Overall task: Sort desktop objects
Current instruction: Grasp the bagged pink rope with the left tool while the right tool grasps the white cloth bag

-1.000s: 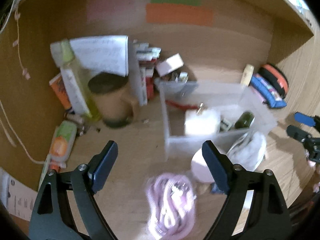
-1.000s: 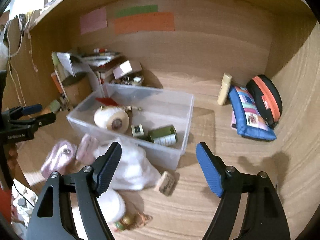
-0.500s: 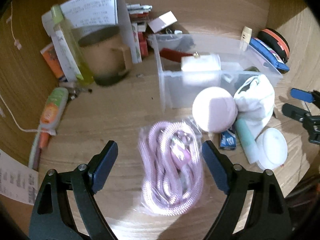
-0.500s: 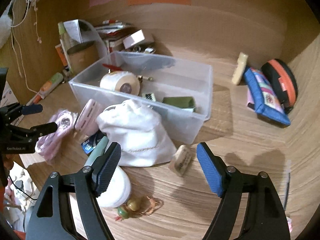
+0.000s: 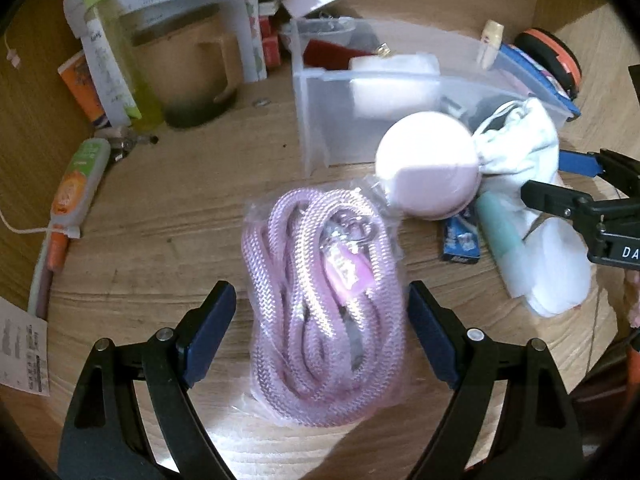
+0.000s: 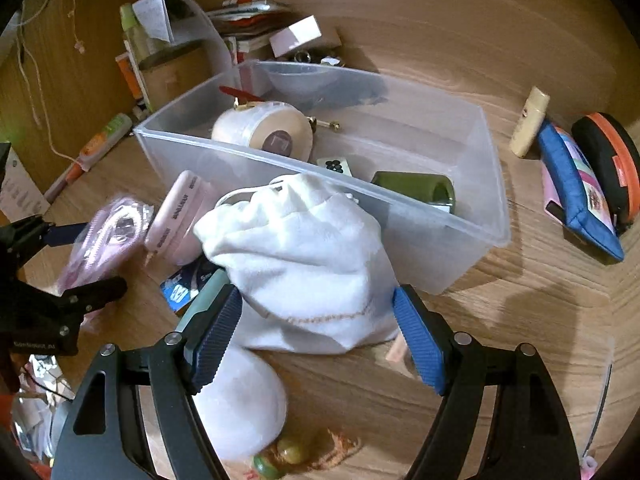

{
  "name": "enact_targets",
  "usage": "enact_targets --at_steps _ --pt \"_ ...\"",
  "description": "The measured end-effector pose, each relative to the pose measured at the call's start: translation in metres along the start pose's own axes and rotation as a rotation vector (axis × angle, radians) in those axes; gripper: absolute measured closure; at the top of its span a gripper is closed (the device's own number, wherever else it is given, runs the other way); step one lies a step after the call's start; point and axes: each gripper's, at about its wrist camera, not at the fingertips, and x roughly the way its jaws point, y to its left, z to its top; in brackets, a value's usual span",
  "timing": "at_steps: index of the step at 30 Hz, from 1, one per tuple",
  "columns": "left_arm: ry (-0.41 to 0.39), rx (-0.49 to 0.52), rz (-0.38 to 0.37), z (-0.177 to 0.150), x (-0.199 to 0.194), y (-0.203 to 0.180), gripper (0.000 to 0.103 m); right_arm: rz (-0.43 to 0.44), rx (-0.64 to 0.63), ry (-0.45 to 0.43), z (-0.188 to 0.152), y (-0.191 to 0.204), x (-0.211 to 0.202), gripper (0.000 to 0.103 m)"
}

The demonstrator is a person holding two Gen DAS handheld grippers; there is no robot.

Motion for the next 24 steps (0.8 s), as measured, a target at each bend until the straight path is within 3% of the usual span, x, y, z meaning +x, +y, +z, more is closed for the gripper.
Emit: enact_targets --at_steps 10,16,18,20,24 --pt "-0.005 -0.029 -0.016 -0.002 0.008 0.009 0.009 0.020 -0.027 0.006 0.004 0.005 0.016 0.025" --pt "-0.045 -0.048 -0.002 -0.002 0.009 0.014 0.010 0.028 -0.017 -0.014 0.003 0.003 0.016 0.043" --pt "-0.057 -0.053 0.000 -0.001 0.008 0.016 0.018 0.028 -0.019 -0.019 0.002 0.004 0.015 0.046" --pt "-0.070 -0.051 0.003 0.000 0.005 0.016 0.036 0.025 -0.023 -0.028 0.000 0.005 0.013 0.049" --pt "-0.066 -0.068 -0.002 0.002 0.003 0.021 0.039 0.027 -0.015 -0.043 -0.002 0.006 0.008 0.051"
